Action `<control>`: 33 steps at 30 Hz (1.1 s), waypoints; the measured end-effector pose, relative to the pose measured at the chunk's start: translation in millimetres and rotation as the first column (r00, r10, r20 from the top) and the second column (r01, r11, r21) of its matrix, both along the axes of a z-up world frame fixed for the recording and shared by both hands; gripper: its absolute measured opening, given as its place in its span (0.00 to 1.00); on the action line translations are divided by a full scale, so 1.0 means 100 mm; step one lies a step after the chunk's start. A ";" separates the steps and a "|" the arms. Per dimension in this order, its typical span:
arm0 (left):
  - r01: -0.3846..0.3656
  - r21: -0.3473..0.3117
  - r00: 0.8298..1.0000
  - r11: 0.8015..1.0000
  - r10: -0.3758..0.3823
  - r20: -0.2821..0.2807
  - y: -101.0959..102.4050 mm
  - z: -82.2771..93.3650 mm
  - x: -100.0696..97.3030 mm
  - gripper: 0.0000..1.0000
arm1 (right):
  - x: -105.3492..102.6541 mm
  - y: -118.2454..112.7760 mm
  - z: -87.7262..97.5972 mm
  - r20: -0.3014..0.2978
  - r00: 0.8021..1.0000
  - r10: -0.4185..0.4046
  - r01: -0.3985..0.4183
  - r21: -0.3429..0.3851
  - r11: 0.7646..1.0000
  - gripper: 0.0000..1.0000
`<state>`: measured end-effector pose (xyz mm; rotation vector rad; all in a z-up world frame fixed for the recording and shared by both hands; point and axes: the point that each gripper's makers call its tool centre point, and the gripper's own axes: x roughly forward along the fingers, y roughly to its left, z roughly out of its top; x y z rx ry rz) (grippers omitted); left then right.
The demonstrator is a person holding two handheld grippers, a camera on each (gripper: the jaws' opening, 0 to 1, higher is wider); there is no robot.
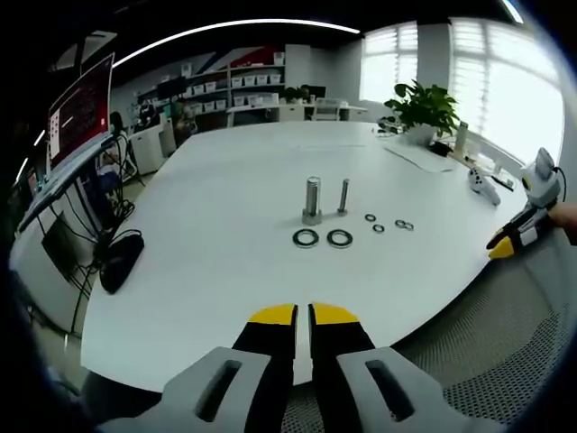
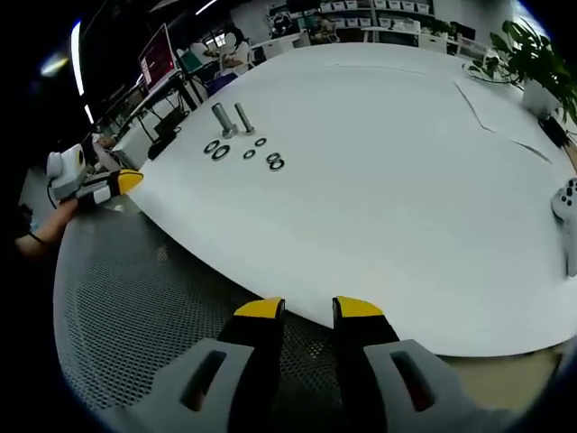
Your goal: Place the washer onto the threaded stud by aligning its center hole with the stud, sliding it down to the base, and recovering from edge contact or off-axis alignment until the washer reaches the visible bottom stop.
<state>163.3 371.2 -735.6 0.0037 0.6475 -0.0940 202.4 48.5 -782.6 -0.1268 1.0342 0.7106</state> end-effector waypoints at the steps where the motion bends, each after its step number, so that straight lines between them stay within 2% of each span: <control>1: 0.000 0.000 1.000 1.000 0.000 0.000 0.00 0.00 0.00 0.02 | 0.00 0.00 0.00 -0.001 1.000 0.002 -0.002 -0.001 1.000 0.24; 33: 0.006 0.002 1.000 1.000 -0.006 0.006 0.00 0.01 0.01 0.02 | -0.02 0.03 0.00 -0.011 1.000 0.005 -0.005 0.007 1.000 0.23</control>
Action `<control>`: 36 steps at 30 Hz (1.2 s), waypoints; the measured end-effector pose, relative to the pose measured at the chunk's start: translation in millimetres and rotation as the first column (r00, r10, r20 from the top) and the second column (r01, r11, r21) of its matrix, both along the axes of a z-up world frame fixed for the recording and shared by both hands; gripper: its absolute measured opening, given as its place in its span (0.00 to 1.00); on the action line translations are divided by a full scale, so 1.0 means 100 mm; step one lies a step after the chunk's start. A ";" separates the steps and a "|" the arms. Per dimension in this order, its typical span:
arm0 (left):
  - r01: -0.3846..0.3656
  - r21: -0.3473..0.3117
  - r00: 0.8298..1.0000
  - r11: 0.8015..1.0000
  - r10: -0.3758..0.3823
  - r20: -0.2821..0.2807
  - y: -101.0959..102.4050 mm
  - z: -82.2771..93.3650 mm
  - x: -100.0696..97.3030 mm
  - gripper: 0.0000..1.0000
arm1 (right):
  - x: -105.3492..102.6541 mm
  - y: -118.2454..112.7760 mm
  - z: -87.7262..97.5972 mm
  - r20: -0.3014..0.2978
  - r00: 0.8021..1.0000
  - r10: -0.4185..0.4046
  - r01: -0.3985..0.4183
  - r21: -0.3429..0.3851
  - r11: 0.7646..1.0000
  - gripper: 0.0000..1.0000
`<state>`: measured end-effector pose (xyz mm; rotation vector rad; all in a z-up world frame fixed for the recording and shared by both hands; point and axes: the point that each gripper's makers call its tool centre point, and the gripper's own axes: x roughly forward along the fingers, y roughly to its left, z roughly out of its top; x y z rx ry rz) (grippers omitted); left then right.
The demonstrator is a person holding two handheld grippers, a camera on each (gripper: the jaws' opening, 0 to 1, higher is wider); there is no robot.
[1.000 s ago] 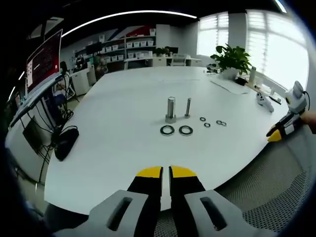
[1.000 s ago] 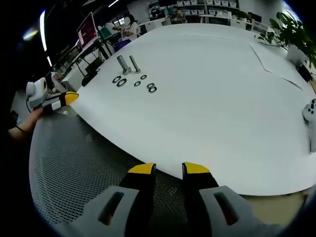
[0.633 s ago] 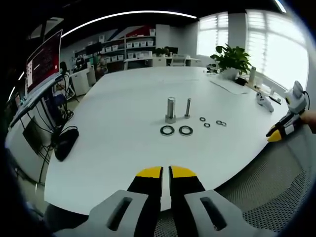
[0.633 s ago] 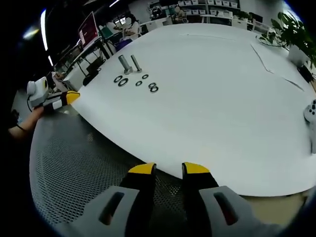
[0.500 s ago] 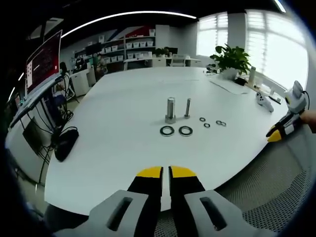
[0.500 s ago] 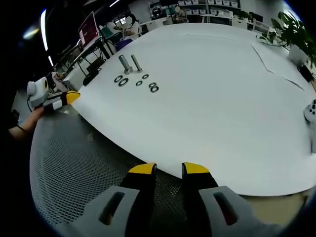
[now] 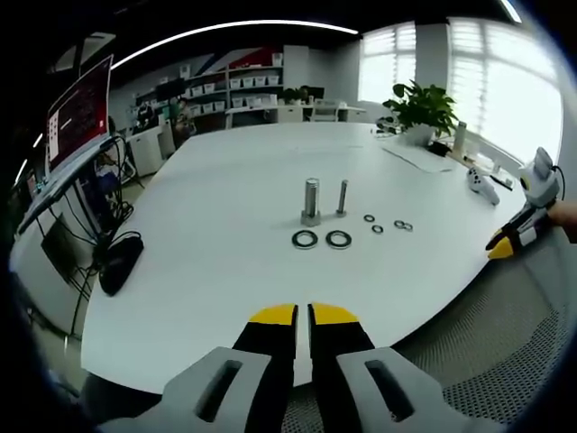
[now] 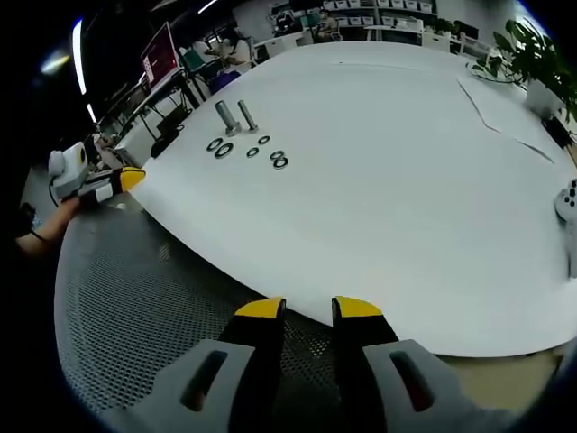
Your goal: Place the washer onto the threaded stud by aligning its center hole with the stud, sliding it down to the base, and recovering from edge contact or off-axis alignment until the washer reaches the visible bottom stop.
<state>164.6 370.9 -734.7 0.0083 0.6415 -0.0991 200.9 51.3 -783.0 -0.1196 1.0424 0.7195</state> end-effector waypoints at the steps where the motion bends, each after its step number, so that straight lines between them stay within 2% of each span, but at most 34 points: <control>1: -0.001 0.000 1.000 1.000 0.001 0.000 0.00 0.00 0.00 0.02 | 0.00 0.00 0.00 0.000 1.000 0.000 0.000 0.000 1.000 0.23; 36: -0.002 0.000 1.000 1.000 0.002 0.000 0.00 0.00 0.00 0.02 | 0.01 -0.02 0.00 0.000 1.000 -0.014 0.014 -0.003 1.000 0.24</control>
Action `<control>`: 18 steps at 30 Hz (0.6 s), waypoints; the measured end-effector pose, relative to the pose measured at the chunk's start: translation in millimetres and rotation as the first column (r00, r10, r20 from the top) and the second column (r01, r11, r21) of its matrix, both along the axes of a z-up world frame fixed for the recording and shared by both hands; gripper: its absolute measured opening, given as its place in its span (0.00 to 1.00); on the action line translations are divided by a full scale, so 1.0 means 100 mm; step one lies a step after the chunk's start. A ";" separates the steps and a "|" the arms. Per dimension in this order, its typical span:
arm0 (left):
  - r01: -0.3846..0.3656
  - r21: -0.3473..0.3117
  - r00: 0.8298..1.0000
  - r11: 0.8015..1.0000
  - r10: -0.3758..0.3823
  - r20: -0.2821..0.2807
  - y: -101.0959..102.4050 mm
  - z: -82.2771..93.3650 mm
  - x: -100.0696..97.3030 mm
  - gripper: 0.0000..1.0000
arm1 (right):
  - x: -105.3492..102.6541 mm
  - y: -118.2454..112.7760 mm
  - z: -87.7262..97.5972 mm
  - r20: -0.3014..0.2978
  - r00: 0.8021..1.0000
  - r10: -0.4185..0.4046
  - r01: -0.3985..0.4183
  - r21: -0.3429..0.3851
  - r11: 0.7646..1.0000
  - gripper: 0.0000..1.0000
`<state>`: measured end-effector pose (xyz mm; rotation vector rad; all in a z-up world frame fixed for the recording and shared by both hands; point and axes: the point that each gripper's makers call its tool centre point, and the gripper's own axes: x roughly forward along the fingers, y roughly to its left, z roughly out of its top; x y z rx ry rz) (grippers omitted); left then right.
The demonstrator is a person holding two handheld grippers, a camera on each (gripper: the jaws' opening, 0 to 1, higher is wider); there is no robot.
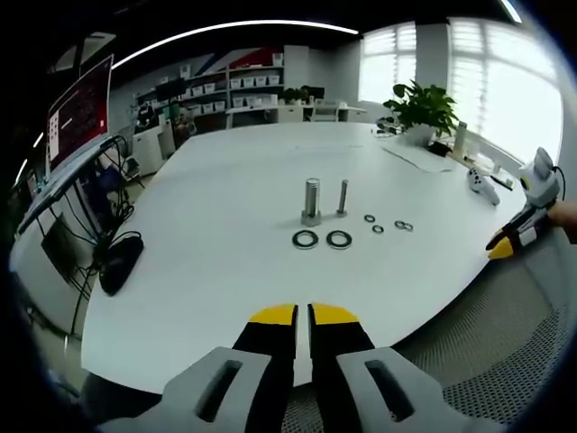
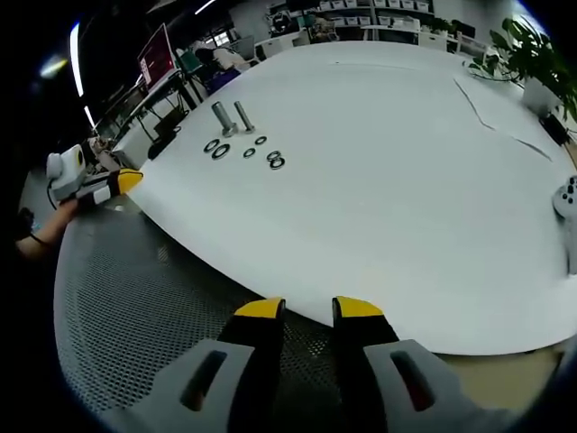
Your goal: Place the washer onto the threaded stud by aligning its center hole with the stud, sliding it down to the base, and recovering from edge contact or off-axis alignment until the washer reaches the visible bottom stop.
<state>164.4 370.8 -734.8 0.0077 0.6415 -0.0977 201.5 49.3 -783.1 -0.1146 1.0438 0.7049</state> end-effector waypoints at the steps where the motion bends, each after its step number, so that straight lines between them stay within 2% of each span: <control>1: 0.000 0.000 1.000 1.000 0.000 -0.001 0.00 0.00 0.00 0.02 | 0.00 0.00 0.00 0.000 1.000 0.000 0.000 0.000 1.000 0.24; 13: 0.000 -0.005 1.000 1.000 0.000 0.002 0.00 0.01 0.01 0.02 | 0.01 -0.01 -0.01 0.004 1.000 0.000 0.000 -0.008 1.000 0.24; 15: 0.021 -0.051 0.998 0.998 -0.018 0.065 -0.07 0.11 0.06 0.03 | 0.02 -0.01 -0.01 0.005 1.000 0.001 -0.001 -0.009 1.000 0.24; 16: 0.021 -0.060 0.997 0.998 -0.016 0.075 -0.07 0.13 0.06 0.03 | 0.02 -0.01 -0.01 0.007 1.000 0.001 -0.001 -0.010 1.000 0.24; 18: 0.041 -0.076 0.999 0.996 -0.038 0.036 -0.12 0.08 0.03 0.05 | 0.02 -0.01 0.00 0.009 1.000 -0.001 0.002 -0.008 1.000 0.24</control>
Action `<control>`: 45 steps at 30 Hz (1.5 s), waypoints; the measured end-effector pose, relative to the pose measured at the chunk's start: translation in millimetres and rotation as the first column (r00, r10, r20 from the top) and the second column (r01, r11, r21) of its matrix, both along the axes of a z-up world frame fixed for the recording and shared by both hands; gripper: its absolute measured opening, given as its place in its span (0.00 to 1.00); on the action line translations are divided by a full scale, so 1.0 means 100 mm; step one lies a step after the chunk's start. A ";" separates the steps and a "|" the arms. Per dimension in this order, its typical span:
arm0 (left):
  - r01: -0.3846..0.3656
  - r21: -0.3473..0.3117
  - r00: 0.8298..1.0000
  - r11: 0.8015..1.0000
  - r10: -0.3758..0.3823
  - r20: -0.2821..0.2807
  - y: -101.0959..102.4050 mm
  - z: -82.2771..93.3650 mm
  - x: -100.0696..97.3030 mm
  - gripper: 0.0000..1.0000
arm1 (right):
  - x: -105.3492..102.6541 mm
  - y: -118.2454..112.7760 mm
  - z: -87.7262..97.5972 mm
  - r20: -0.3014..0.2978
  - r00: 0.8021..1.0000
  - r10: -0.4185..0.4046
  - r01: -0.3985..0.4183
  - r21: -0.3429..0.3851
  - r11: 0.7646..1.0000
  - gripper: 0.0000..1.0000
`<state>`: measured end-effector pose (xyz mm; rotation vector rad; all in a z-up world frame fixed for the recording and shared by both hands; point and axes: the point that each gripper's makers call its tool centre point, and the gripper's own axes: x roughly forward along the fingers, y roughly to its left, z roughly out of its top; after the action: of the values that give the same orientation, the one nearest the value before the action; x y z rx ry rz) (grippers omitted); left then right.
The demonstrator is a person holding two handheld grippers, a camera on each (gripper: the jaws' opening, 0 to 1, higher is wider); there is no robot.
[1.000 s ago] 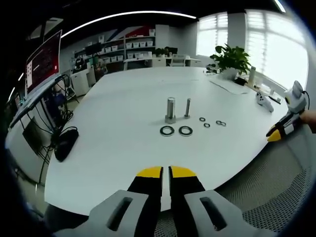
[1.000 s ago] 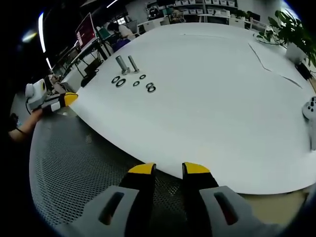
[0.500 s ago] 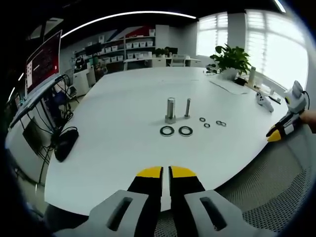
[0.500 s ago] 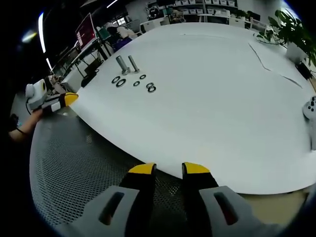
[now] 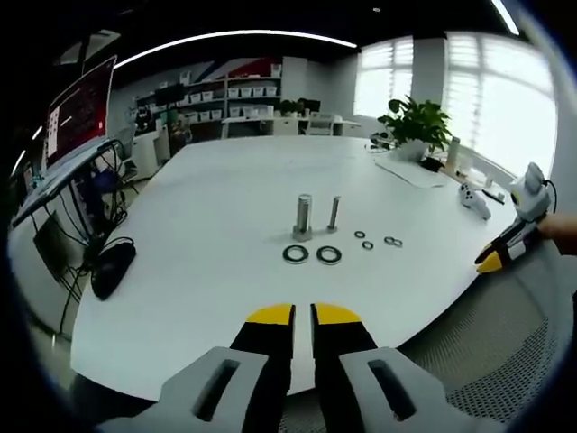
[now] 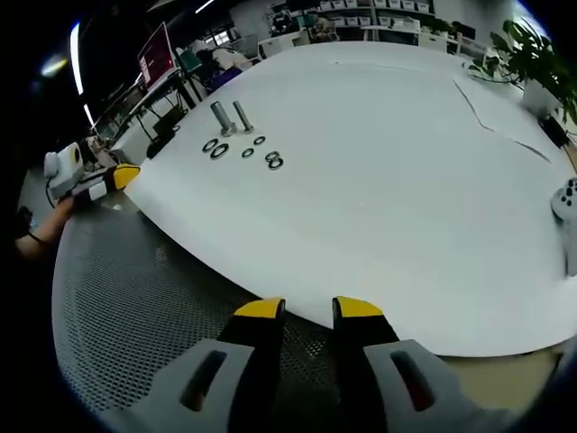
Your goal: Place the washer onto the threaded stud by aligning its center hole with the stud, sliding it down to the base, and recovering from edge contact or off-axis alignment until the washer reaches the visible bottom stop.
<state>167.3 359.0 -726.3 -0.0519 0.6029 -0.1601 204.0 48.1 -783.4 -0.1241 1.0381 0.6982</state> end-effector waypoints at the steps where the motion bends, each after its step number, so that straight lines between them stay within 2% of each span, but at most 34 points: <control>1: 0.018 -0.012 1.000 1.000 -0.018 -0.014 -0.04 -0.01 -0.01 0.05 | 0.00 0.00 0.00 0.001 1.000 0.001 -0.001 0.001 1.000 0.24; 5: 0.045 -0.058 0.999 0.997 -0.044 0.007 -0.11 0.06 0.00 0.07 | 0.01 0.00 0.00 0.005 1.000 0.000 0.000 0.001 1.000 0.24; 9: 0.075 -0.060 0.997 0.995 -0.075 -0.008 -0.15 0.05 -0.01 0.10 | 0.01 0.00 0.01 0.007 1.000 -0.003 0.003 0.002 1.000 0.24; 11: 0.135 -0.027 0.991 0.990 -0.136 -0.012 -0.18 0.06 -0.02 0.11 | 0.01 0.00 0.01 0.007 1.000 -0.004 0.004 0.002 1.000 0.24; 13: 0.166 0.021 0.986 0.986 -0.165 -0.018 -0.16 0.07 0.00 0.14 | 0.01 -0.01 0.01 0.007 1.000 -0.005 0.005 0.001 1.000 0.24; 17: 0.209 0.022 0.978 0.978 -0.208 -0.024 -0.15 0.11 0.04 0.19 | 0.01 0.00 0.00 0.007 1.000 0.001 -0.001 -0.004 1.000 0.24; 19: 0.243 0.020 0.970 0.970 -0.242 -0.034 -0.16 0.12 0.06 0.22 | 0.01 -0.01 0.00 0.006 1.000 0.002 -0.002 -0.007 1.000 0.24; 24: 0.327 0.065 0.944 0.943 -0.323 -0.068 -0.15 0.10 0.13 0.28 | 0.01 -0.01 0.00 0.005 1.000 -0.005 0.005 -0.011 1.000 0.24; 29: 0.377 0.107 0.926 0.920 -0.372 -0.070 -0.12 0.15 0.26 0.28 | 0.00 -0.01 0.00 0.005 1.000 0.007 -0.007 -0.016 1.000 0.24; 31: 0.402 0.139 0.915 0.905 -0.392 -0.092 -0.08 0.14 0.31 0.28 | 0.01 -0.01 0.00 0.008 1.000 0.010 -0.010 -0.015 1.000 0.24; 33: 0.417 0.142 0.908 0.897 -0.407 -0.095 -0.08 0.15 0.37 0.28 | 0.00 0.00 0.00 0.009 1.000 0.012 -0.012 -0.013 1.000 0.24; 37: 0.484 0.185 0.875 0.856 -0.467 -0.129 -0.08 0.12 0.48 0.29 | 0.00 -0.01 -0.01 -0.002 1.000 0.006 -0.006 -0.016 1.000 0.24; 40: 0.518 0.185 0.855 0.835 -0.498 -0.145 -0.11 0.10 0.57 0.31 | 0.00 -0.01 -0.01 -0.002 1.000 0.004 -0.004 -0.016 1.000 0.24; 45: 0.546 0.144 0.835 0.825 -0.524 -0.166 -0.17 0.09 0.68 0.36 | -0.01 -0.01 -0.01 -0.001 1.000 0.011 -0.011 -0.027 1.000 0.24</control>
<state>235.4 342.3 -717.1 0.2986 0.7401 -0.6547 203.0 46.8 -784.7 -0.1530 1.0482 0.6945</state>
